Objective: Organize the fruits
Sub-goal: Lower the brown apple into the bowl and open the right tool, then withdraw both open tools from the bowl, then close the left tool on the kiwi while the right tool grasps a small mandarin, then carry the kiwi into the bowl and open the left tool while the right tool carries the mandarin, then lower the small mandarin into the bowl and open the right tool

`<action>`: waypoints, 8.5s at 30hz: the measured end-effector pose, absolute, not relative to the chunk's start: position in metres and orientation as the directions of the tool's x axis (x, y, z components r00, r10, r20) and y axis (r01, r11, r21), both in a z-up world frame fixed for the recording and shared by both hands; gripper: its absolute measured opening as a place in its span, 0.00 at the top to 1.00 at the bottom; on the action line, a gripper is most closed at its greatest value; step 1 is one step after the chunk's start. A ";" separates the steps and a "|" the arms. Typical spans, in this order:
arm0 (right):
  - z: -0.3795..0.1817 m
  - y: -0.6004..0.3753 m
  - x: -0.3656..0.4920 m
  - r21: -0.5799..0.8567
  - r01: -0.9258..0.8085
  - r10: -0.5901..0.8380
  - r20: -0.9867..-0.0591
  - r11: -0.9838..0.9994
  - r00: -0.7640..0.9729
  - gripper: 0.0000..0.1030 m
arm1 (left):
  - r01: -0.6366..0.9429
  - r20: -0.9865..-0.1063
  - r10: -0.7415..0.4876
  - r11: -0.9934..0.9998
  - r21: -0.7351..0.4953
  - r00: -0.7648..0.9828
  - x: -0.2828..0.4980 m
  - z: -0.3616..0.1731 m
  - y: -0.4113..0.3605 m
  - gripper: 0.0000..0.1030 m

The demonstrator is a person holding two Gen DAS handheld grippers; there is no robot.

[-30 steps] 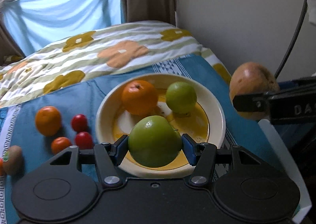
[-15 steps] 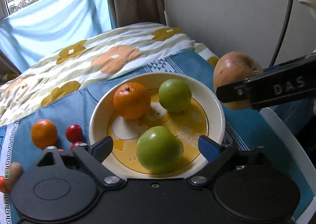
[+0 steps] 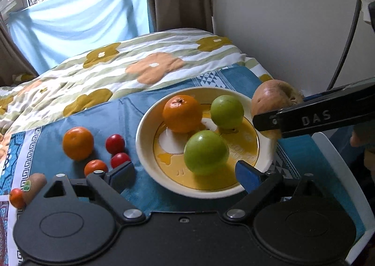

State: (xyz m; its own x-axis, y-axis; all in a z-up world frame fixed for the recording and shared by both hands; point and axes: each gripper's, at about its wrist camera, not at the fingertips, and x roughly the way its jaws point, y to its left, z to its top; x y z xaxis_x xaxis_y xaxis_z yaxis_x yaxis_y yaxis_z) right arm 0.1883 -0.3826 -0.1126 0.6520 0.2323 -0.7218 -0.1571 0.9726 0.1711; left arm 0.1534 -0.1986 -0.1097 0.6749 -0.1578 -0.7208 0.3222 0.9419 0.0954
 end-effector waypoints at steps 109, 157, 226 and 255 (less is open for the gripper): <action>-0.140 -0.122 0.197 0.180 0.223 0.010 -0.799 0.958 0.602 0.07 | 0.540 -0.847 -0.246 0.840 0.057 0.471 0.245 -0.146 0.058 0.25; -0.136 -0.106 0.216 0.142 0.117 0.033 -0.763 0.983 0.645 0.51 | 0.461 -0.787 -0.258 0.887 0.037 0.560 0.208 -0.113 0.052 0.51; -0.111 -0.389 0.215 0.167 -0.066 0.167 -0.710 0.984 0.684 0.51 | 0.240 -0.733 -0.154 0.971 0.013 0.662 0.249 -0.122 -0.181 0.14; -0.126 -0.387 0.243 0.181 -0.142 0.230 -0.727 0.973 0.647 0.50 | 0.093 -0.699 -0.056 0.996 0.014 0.713 0.182 -0.080 -0.143 0.14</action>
